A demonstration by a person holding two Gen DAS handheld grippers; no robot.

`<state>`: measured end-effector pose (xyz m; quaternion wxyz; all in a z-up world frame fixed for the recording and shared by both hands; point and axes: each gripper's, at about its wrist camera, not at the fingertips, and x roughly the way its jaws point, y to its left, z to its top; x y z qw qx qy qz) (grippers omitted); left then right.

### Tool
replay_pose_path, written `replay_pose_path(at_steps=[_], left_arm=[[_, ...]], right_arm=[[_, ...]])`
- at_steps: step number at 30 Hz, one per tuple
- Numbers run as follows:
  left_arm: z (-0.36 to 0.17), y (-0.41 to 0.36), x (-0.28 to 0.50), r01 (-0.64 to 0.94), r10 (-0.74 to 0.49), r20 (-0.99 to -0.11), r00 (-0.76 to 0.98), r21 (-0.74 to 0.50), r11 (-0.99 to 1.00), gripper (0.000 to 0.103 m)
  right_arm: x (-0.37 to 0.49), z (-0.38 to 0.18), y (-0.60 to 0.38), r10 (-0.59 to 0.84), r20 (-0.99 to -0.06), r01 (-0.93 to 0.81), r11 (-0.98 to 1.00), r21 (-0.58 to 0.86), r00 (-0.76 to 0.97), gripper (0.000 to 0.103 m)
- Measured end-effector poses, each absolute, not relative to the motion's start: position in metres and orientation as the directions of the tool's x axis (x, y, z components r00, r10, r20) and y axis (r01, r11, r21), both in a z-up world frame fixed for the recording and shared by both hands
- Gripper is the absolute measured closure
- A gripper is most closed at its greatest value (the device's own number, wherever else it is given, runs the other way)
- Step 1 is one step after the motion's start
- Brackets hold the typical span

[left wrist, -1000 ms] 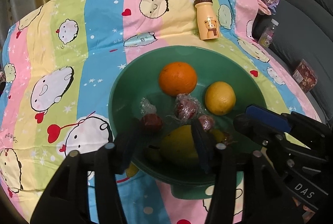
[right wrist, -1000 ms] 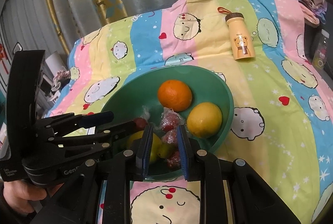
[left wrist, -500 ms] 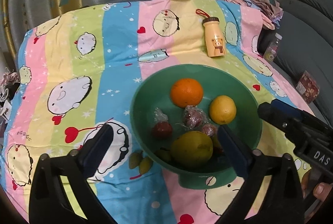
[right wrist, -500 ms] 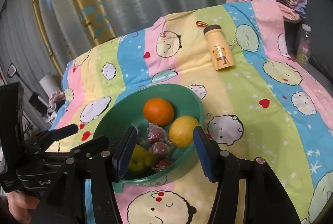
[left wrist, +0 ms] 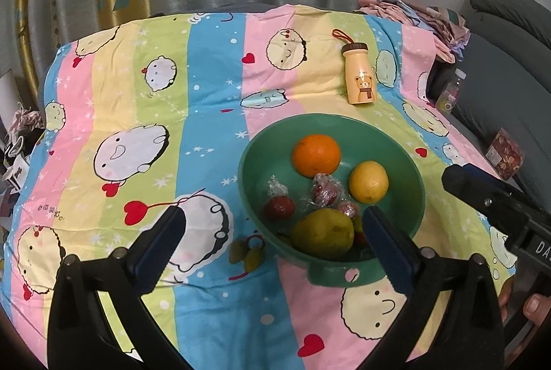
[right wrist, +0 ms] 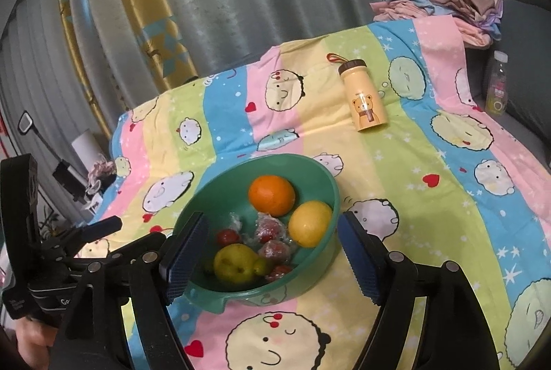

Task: Organize fruits
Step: 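Withdraw both grippers from the basin toward the two green fruits on the sheet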

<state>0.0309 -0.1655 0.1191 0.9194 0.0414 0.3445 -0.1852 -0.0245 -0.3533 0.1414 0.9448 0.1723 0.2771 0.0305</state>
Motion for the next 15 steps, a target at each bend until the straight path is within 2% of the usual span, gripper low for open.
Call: replay_pose_path(at_steps=[6, 15], left_arm=[[0.114, -0.152, 0.022, 0.338, -0.290, -0.658, 0.695, -0.058, 0.939, 0.000], [0.110, -0.128, 0.007, 0.281, -0.251, -0.660, 0.708, -0.063, 0.958, 0.000]], right_arm=[[-0.027, 0.138, -0.349, 0.233, -0.517, -0.012, 0.919, 0.395, 0.823, 0.024], [-0.033, 0.135, -0.325, 0.287, -0.538, -0.080, 0.924, 0.375, 0.793, 0.024]])
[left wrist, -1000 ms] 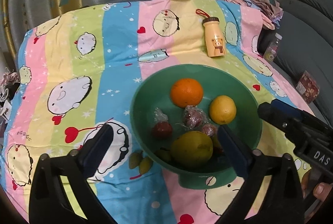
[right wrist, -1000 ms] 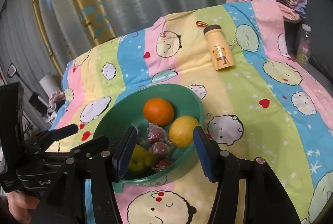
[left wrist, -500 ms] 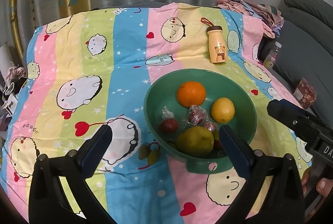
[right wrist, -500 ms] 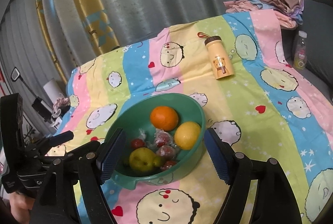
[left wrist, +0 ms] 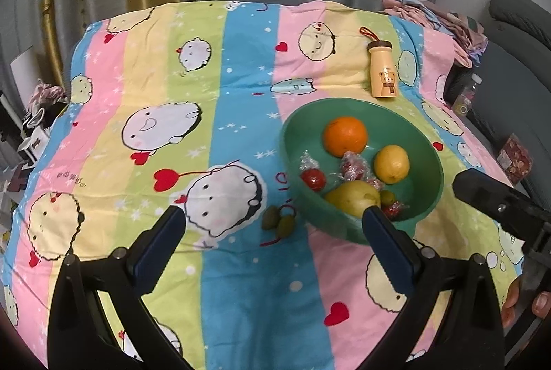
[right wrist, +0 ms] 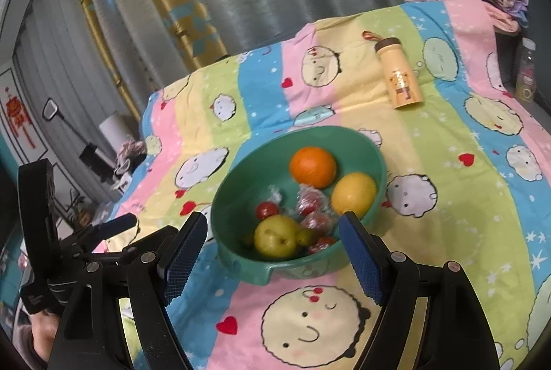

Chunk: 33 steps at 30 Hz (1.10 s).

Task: Organize fruits
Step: 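Withdraw both grippers from the basin toward the two green fruits on the sheet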

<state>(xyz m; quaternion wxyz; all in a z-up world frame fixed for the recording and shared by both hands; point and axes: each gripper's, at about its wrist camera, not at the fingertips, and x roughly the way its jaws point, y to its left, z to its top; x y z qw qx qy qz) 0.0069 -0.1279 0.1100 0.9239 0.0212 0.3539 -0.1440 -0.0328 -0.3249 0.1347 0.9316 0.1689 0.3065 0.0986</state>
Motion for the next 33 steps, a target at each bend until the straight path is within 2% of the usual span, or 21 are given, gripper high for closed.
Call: replay_pose_path(at_steps=[15, 26, 33], left_arm=[[0.105, -0.074, -0.016, 0.227, -0.247, -0.618, 0.746, -0.113, 0.967, 0.000], [0.069, -0.031, -0.010, 0.197, -0.293, -0.650, 0.701, -0.219, 0.956, 0.000], [0.063, -0.026, -0.006, 0.219, -0.311, -0.651, 0.693, -0.221, 0.950, 0.000]], right_arm=[[-0.045, 0.123, -0.278, 0.303, -0.579, -0.141, 0.941, 0.307, 0.757, 0.024], [-0.039, 0.099, -0.233, 0.358, -0.646, -0.245, 0.934, 0.261, 0.674, 0.024], [-0.027, 0.073, -0.217, 0.351, -0.688, -0.254, 0.936, 0.243, 0.635, 0.025]])
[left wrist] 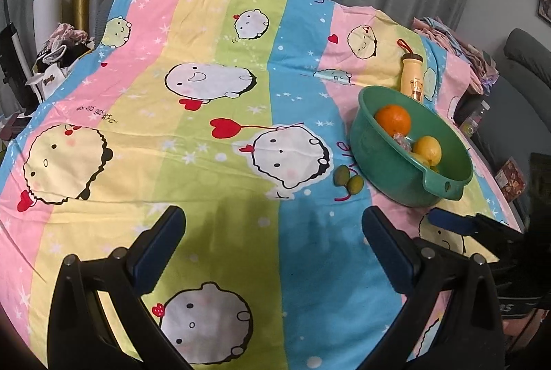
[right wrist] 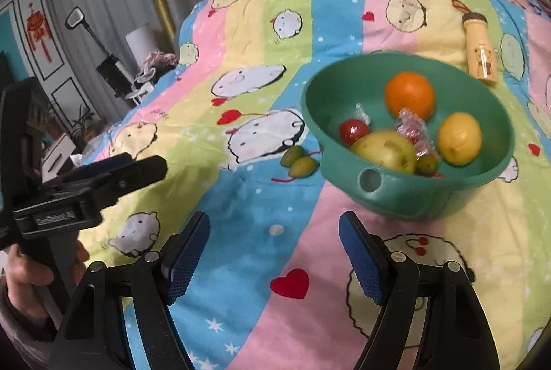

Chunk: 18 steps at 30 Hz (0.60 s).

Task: Organize fruits
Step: 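Withdraw both grippers from the basin toward the two green fruits on the sheet, then move the open right gripper down over the two small green fruits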

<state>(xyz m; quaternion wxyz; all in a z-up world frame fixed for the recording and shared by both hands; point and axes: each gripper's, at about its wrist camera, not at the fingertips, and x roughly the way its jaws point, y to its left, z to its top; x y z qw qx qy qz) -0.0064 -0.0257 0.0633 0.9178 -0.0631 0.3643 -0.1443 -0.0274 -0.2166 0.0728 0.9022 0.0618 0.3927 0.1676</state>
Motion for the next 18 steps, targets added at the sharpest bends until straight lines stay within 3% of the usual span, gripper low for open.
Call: replay_pose_path(at_steps=[4, 12, 18], left_arm=[[0.060, -0.019, -0.003, 0.222, -0.320, -0.657, 0.682, -0.231, 0.947, 0.000], [0.061, 0.001, -0.001, 0.209, -0.357, -0.648, 0.673, -0.297, 0.932, 0.000], [0.060, 0.013, 0.001, 0.184, -0.369, -0.648, 0.666, -0.337, 0.924, 0.000]], right_arm=[[-0.012, 0.059, -0.207, 0.336, -0.715, -0.235, 0.941, 0.241, 0.612, 0.040], [0.035, 0.040, -0.187, 0.255, -0.762, -0.150, 0.967, 0.207, 0.596, 0.041], [0.045, 0.038, -0.184, 0.177, -0.777, -0.092, 0.984, 0.153, 0.604, 0.052]])
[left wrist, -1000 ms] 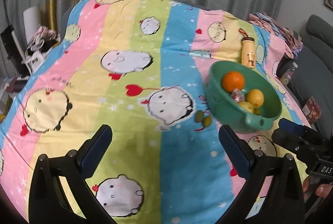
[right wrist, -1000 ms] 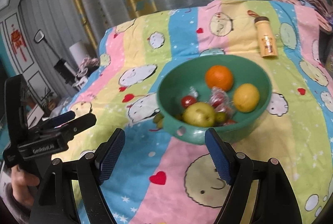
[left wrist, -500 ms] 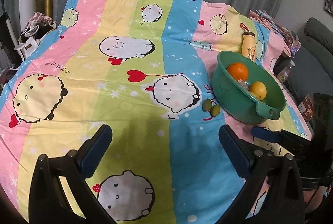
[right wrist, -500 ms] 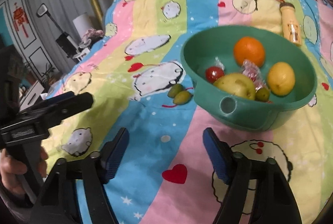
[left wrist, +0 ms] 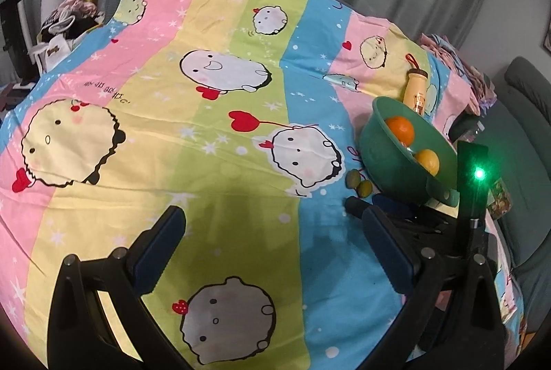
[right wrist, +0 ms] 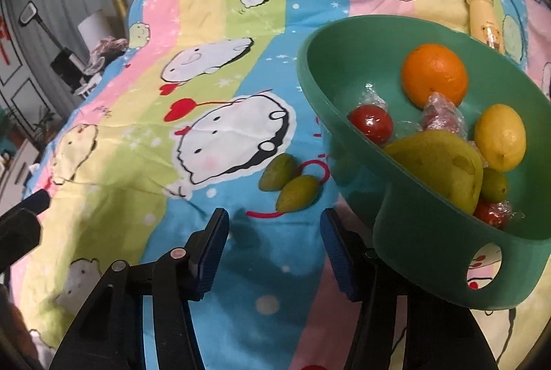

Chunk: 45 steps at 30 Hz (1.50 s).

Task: Organize fruits
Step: 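Move the open right gripper down over the two small green fruits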

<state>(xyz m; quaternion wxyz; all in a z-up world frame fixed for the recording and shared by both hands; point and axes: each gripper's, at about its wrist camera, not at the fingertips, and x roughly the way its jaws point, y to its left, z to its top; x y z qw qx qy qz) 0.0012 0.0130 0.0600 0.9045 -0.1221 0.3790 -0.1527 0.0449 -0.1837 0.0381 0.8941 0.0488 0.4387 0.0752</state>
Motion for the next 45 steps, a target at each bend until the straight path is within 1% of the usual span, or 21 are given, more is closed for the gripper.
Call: replay_pose_path(at_steps=[2, 4, 8, 11, 18, 24, 28, 30, 32, 34, 40, 45], left_arm=[[0.061, 0.015, 0.001, 0.183, -0.378, -0.644, 0.664, -0.350, 0.919, 0.000], [0.061, 0.015, 0.000, 0.188, -0.383, -0.642, 0.664, -0.353, 0.917, 0.000], [0.062, 0.016, -0.001, 0.195, -0.388, -0.644, 0.659, -0.352, 0.915, 0.000], [0.062, 0.018, -0.001, 0.193, -0.391, -0.643, 0.658, -0.358, 0.914, 0.000], [0.064, 0.020, -0.001, 0.196, -0.398, -0.637, 0.660, -0.366, 0.910, 0.000], [0.065, 0.015, -0.002, 0.209, -0.406, -0.637, 0.655, -0.364, 0.908, 0.000], [0.064, 0.010, -0.002, 0.220, -0.409, -0.639, 0.651, -0.357, 0.908, 0.000], [0.064, 0.006, -0.002, 0.226, -0.410, -0.642, 0.648, -0.351, 0.908, 0.000], [0.063, 0.004, -0.002, 0.229, -0.405, -0.647, 0.646, -0.343, 0.911, 0.000], [0.063, 0.004, -0.002, 0.230, -0.405, -0.646, 0.647, -0.340, 0.912, 0.000], [0.063, 0.005, -0.001, 0.225, -0.405, -0.646, 0.647, -0.346, 0.911, 0.000], [0.063, 0.007, 0.001, 0.219, -0.411, -0.643, 0.646, -0.360, 0.907, 0.000]], right_arm=[[0.046, 0.038, -0.190, 0.157, -0.776, -0.060, 0.986, 0.153, 0.611, 0.066], [0.045, 0.038, -0.199, 0.151, -0.773, -0.031, 0.985, 0.168, 0.616, 0.075], [0.044, 0.037, -0.216, 0.189, -0.764, -0.015, 0.973, 0.228, 0.616, 0.079], [0.043, 0.039, -0.220, 0.183, -0.765, -0.004, 0.973, 0.229, 0.618, 0.082], [0.036, 0.049, -0.250, 0.150, -0.741, 0.084, 0.960, 0.268, 0.654, 0.082], [0.031, 0.046, -0.279, 0.102, -0.772, 0.160, 0.953, 0.256, 0.627, 0.082], [0.017, 0.049, -0.273, 0.083, -0.764, 0.134, 0.967, 0.218, 0.639, 0.079], [0.013, 0.053, -0.269, 0.124, -0.749, 0.105, 0.963, 0.250, 0.651, 0.074], [0.012, 0.058, -0.260, 0.131, -0.745, 0.077, 0.968, 0.238, 0.654, 0.065], [0.012, 0.062, -0.250, 0.133, -0.739, 0.046, 0.975, 0.217, 0.661, 0.063], [0.019, 0.062, -0.225, 0.144, -0.749, -0.017, 0.984, 0.175, 0.647, 0.063], [0.020, 0.062, -0.217, 0.147, -0.753, -0.034, 0.986, 0.163, 0.641, 0.063]])
